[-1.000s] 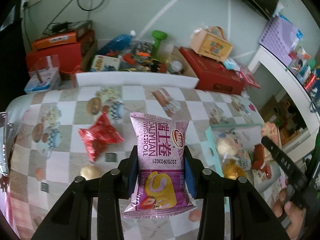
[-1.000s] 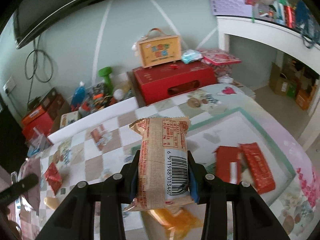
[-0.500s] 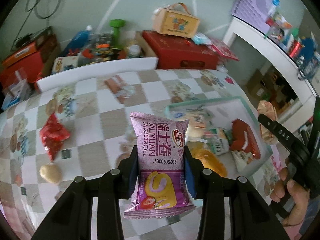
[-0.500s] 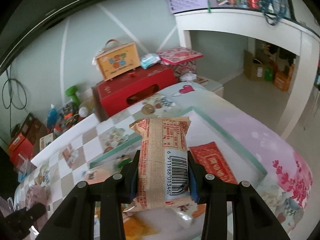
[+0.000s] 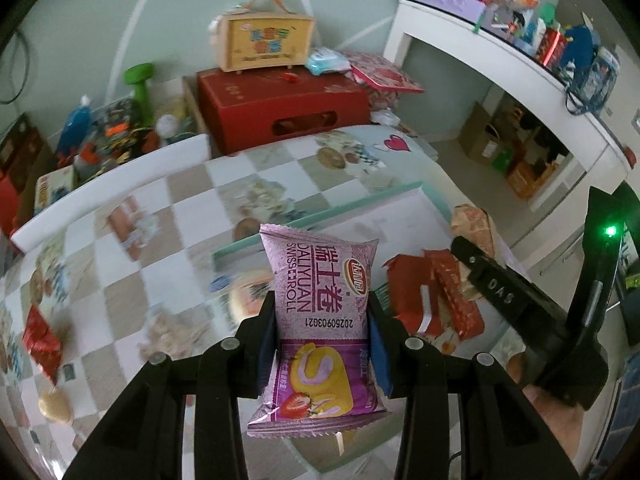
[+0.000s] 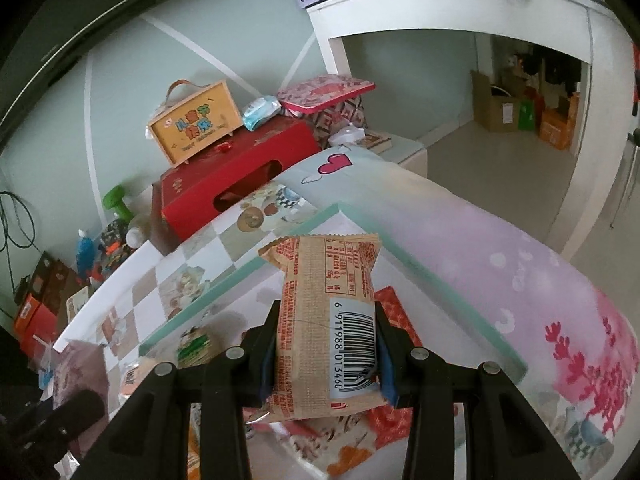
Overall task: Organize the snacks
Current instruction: 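Lift the pink bag and bread loaf and carry them over the tray, then lower both items into the tray and open both tools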
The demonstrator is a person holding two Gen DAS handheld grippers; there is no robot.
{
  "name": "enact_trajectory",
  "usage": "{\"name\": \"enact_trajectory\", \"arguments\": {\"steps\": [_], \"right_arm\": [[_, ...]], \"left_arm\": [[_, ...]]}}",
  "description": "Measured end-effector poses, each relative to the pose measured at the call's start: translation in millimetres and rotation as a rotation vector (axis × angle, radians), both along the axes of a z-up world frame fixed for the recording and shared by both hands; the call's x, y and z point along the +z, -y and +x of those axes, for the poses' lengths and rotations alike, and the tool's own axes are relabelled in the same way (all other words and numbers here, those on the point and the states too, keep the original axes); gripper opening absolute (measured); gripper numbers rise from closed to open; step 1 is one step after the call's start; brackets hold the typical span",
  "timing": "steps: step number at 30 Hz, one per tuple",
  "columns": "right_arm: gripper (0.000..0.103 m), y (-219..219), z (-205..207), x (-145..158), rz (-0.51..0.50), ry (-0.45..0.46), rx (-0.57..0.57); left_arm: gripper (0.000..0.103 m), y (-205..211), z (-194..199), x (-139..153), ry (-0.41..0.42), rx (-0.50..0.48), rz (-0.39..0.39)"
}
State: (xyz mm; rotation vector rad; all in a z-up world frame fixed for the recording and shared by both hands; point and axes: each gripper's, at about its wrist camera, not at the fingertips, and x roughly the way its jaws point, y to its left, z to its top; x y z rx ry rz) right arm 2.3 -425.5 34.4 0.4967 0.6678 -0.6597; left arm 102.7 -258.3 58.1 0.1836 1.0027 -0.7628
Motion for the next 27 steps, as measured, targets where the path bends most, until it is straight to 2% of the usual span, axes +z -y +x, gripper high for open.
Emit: {"name": "enact_trajectory", "arguments": {"steps": [13,27], "right_arm": [[0.043,18,14,-16,0.021,-0.003,0.013],[0.044,26,14,-23,0.046,-0.016,0.01]], "left_arm": [[0.042,51,14,-19,0.0,0.002,0.071],[0.042,66,20,-27,-0.013,0.012,0.091]]}}
